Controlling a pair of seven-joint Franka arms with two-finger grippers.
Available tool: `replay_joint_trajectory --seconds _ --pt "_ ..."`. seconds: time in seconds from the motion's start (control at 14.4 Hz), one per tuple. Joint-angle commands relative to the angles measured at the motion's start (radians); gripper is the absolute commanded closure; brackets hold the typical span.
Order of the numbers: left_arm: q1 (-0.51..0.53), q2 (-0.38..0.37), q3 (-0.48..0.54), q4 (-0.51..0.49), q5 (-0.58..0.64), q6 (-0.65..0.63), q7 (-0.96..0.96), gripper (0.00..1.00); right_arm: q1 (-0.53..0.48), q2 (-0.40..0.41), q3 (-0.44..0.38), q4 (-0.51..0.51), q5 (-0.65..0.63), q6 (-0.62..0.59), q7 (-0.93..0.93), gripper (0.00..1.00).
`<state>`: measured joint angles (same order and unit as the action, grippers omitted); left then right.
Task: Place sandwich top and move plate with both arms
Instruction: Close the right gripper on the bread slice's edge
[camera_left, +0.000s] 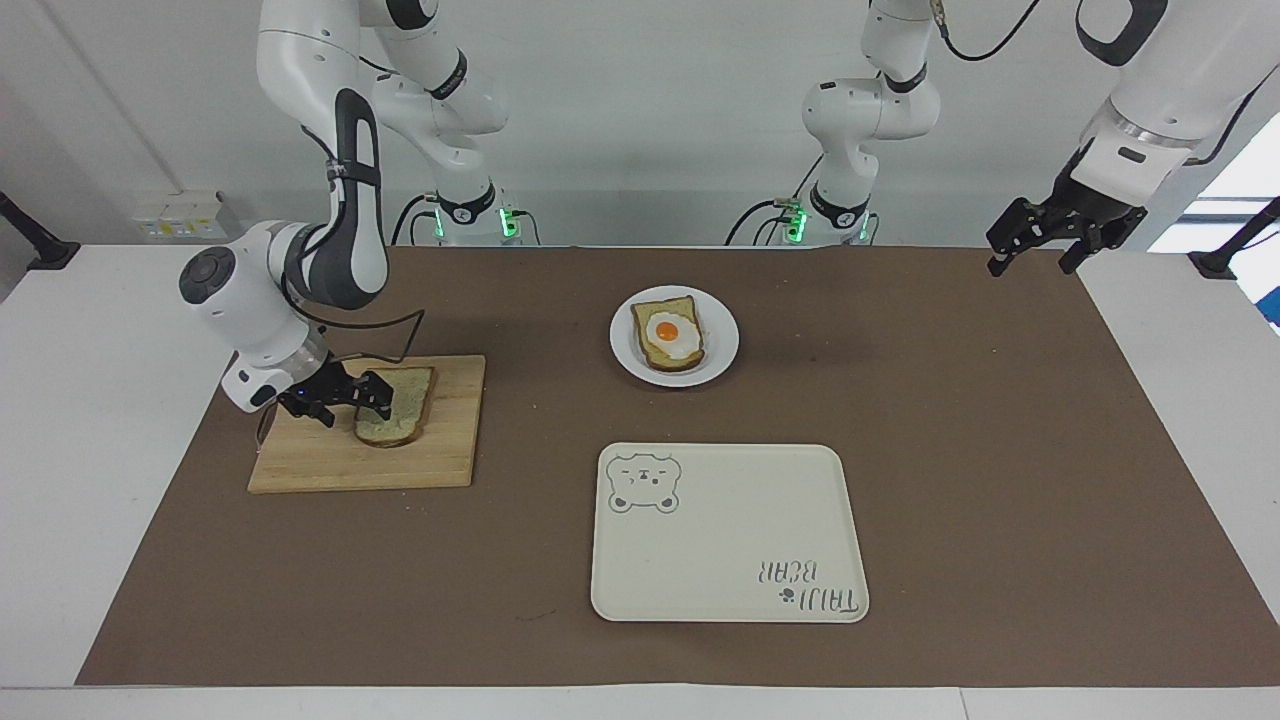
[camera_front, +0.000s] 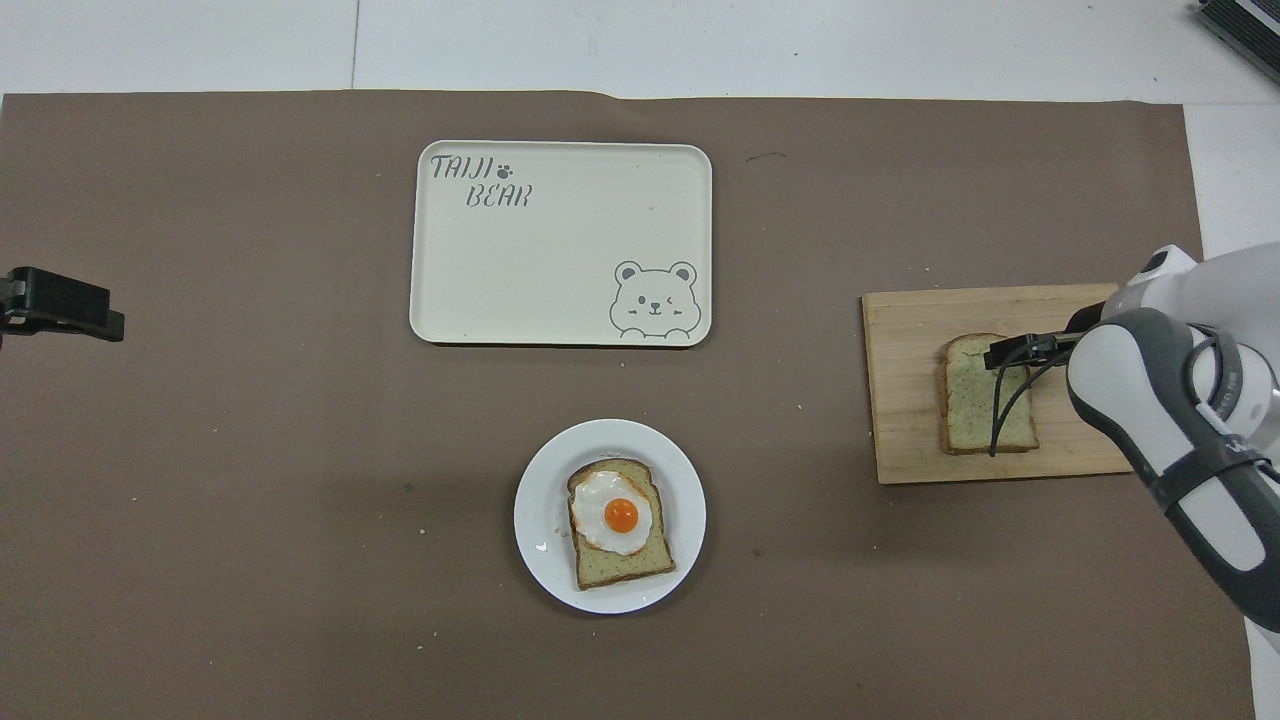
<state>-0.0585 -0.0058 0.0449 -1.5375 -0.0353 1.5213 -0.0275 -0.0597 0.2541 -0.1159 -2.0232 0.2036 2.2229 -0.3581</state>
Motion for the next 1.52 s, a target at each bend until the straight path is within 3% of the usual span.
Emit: replay_joint_trajectory --seconds 0.0,0.28,0.35,0.42,0.48,0.55,0.62,1.45 --pt "0.000 -0.023 0.001 -0.021 0.011 -0.007 -0.006 0.00 -0.009 -0.013 0.005 -0.029 0.034 0.027 -0.053 0.00" --pt "0.000 -0.023 0.001 -0.021 0.011 -0.007 -0.006 0.00 -0.009 -0.013 0.005 -0.042 0.034 0.027 -0.055 0.00" --pt "0.000 -0.023 0.001 -0.021 0.011 -0.007 -0.006 0.00 -0.011 -0.015 0.005 -0.046 0.034 0.026 -0.055 0.05" --pt "0.000 -0.023 0.001 -0.021 0.011 -0.007 -0.006 0.00 -0.009 -0.015 0.005 -0.046 0.034 0.026 -0.055 0.24" --pt "0.000 -0.023 0.000 -0.021 0.011 -0.007 -0.006 0.00 -0.009 -0.015 0.005 -0.046 0.034 0.026 -0.058 0.51" --pt "0.000 -0.023 0.001 -0.021 0.011 -0.007 -0.006 0.00 -0.008 -0.015 0.005 -0.046 0.033 0.026 -0.055 0.90" --pt "0.000 -0.023 0.001 -0.021 0.011 -0.007 -0.006 0.00 -0.006 -0.015 0.005 -0.045 0.034 0.026 -0.047 1.00" --pt "0.000 -0.023 0.001 -0.021 0.011 -0.007 -0.006 0.00 -0.008 -0.012 0.005 -0.042 0.033 0.026 -0.047 1.00"
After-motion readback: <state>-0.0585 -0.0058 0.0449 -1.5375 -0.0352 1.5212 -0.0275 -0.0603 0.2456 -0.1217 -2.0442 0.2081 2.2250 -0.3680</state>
